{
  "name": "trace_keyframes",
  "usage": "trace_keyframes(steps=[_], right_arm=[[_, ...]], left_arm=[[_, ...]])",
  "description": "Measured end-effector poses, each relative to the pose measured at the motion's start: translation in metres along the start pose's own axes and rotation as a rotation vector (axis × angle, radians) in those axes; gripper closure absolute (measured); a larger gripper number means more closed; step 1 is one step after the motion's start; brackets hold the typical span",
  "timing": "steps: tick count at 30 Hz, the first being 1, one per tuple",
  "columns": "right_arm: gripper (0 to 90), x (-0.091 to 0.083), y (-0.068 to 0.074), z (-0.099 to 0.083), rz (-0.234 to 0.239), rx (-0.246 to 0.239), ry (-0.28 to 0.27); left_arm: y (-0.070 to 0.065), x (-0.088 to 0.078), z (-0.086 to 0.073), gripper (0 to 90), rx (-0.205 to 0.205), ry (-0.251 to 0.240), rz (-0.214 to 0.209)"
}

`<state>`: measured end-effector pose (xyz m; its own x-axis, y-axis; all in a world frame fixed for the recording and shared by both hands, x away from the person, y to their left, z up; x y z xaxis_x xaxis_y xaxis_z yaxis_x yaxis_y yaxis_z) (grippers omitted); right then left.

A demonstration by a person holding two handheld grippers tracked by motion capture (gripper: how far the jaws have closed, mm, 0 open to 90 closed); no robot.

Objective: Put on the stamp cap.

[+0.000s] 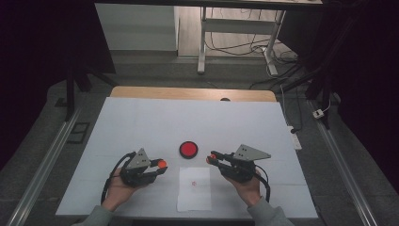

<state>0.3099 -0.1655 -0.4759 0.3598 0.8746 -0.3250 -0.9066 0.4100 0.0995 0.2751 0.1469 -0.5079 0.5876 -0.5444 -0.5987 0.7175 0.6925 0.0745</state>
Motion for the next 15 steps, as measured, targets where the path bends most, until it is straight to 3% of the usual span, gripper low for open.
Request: trace_keyframes(steps=[15], right_arm=[[72.2,0.0,0.0,0.001,0.0,0.001,-0.006]], left_arm=[[-0.014,0.016,0.019,64.8,0.053,-0.001,-0.051]])
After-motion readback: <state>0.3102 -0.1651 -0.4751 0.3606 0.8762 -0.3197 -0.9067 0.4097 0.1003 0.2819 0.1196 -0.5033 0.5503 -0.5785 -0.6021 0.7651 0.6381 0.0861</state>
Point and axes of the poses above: each handheld gripper's, and its own axes: x roughly forward along the jaws, z roughly out of its top, y roughly to its left, the point moved 2 cm from there along x, roughly forward along the jaws, and after that the axes turned 7 degrees about z, right-handed, at the moved point
